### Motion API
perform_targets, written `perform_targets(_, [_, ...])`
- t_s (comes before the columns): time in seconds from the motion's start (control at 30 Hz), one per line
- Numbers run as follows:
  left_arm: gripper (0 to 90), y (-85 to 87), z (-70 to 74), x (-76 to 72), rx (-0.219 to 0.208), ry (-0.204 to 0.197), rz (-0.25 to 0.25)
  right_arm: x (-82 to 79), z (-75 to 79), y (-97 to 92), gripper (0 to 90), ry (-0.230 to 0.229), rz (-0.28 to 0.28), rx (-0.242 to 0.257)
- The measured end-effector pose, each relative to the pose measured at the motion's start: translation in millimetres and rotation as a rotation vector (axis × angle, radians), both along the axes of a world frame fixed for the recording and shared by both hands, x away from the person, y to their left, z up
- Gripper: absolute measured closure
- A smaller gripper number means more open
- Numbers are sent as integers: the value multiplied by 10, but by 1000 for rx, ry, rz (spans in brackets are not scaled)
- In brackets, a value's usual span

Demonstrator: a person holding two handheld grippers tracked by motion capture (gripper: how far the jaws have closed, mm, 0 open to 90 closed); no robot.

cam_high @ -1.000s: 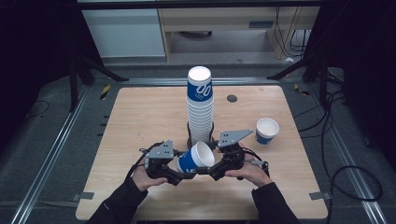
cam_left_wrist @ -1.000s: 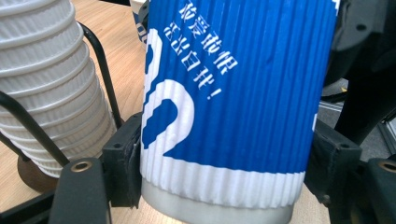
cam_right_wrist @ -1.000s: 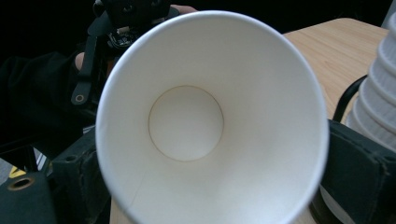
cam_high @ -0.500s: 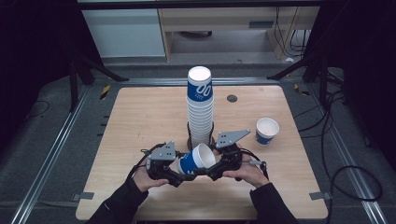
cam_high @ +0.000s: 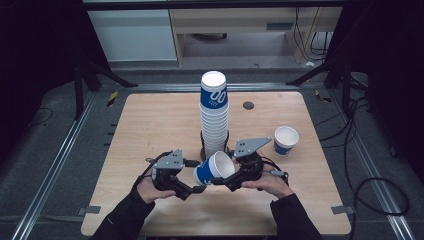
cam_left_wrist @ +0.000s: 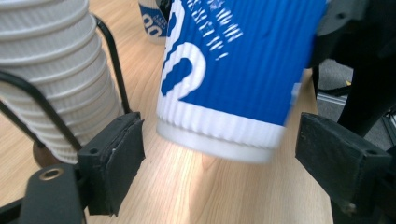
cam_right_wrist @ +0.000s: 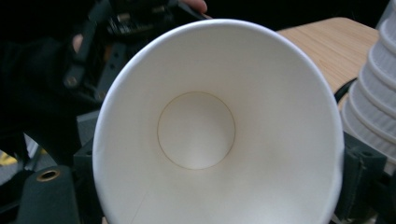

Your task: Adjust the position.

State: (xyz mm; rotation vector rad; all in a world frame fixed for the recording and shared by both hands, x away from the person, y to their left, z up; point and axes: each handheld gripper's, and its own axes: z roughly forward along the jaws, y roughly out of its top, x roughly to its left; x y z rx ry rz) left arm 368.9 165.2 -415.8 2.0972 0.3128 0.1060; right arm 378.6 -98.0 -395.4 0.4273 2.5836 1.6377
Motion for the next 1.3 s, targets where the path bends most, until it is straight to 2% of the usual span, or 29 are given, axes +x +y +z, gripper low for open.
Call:
perform_targets(0.13, [127,-8,-7,17,72,10,3,37,-12,84,161,-19,-4,-116])
perform_targets(0.2, [124,-22,-42,27,100,17,-4,43,-20,146,160,-20,19,-152])
perform_targets(0.33, [129,-69,-98,25,144,24,-29,38,-3,261,160,-20,62,-183])
perform_targets(0.4, [146,-85,-108,21,153,26,-43,32,7,310,160,-23,82,-198])
perform_targets(0.57, [196,-94,-126,21,159,37,-61,15,32,397,160,-23,125,-217])
perform_targets(0.7, [273,-89,-123,12,152,34,-75,19,38,425,160,-27,130,-230])
perform_targets(0.97, [281,-83,-124,13,142,24,-71,34,32,403,121,-22,118,-208])
perform_targets(1.07, [282,-68,-123,20,139,22,-62,41,53,366,91,-21,100,-169])
perform_targets(1.3, [282,15,-86,58,95,22,-19,28,155,201,76,-35,52,-92])
